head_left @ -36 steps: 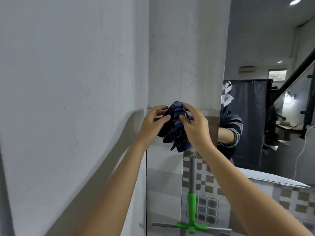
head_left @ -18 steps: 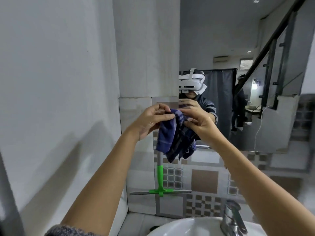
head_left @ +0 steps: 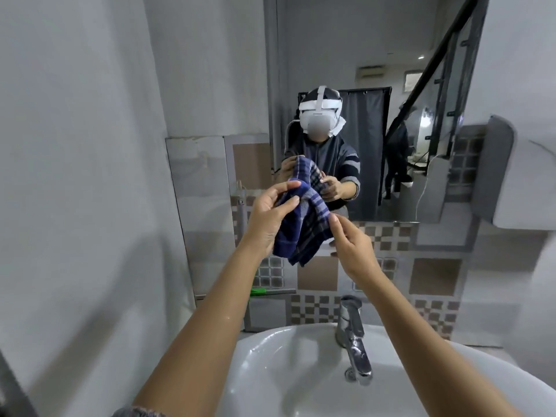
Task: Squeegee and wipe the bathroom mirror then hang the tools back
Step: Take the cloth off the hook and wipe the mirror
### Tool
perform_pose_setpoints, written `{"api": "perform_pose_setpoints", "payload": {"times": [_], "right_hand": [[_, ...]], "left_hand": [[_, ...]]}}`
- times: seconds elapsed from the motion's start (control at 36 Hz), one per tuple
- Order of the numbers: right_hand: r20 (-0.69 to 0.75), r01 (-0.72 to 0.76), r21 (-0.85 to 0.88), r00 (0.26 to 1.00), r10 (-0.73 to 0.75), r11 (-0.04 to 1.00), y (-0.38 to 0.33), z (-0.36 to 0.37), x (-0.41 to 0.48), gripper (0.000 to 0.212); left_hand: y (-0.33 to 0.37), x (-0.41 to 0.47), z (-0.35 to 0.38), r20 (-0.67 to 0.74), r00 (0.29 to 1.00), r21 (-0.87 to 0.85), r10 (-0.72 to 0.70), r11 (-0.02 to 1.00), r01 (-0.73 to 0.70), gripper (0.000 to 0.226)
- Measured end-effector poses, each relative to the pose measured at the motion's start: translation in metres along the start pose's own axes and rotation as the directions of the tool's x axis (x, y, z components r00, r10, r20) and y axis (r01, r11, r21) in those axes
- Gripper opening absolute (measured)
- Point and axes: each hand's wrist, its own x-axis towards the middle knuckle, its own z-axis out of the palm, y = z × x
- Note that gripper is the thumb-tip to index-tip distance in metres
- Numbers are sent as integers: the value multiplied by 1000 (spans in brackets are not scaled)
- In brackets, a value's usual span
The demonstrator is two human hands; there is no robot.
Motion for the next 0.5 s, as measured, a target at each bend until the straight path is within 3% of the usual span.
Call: {"api": "perform_pose_setpoints", "payload": {"times": [0.11,0.22,0.36,0.5], "right_hand": [[135,-158,278,983,125,947,-6,-11,-9,26],[170,-162,362,980,106,918,-13,-24,-15,19],[35,20,76,999,-22,997,-12,-45,-18,18],[2,119,-111,993,-120,987,-24,-62,-17,16]], "left_hand": [[-3,-13,14,30,999,-39,10,999,-9,30],[-4,-23,21,55,998,-50,14,999,-11,33],[-2,-32,21,107,993,-38,-56,997,61,39],[0,-37,26,91,967,-78,-239,966,246,23]]}}
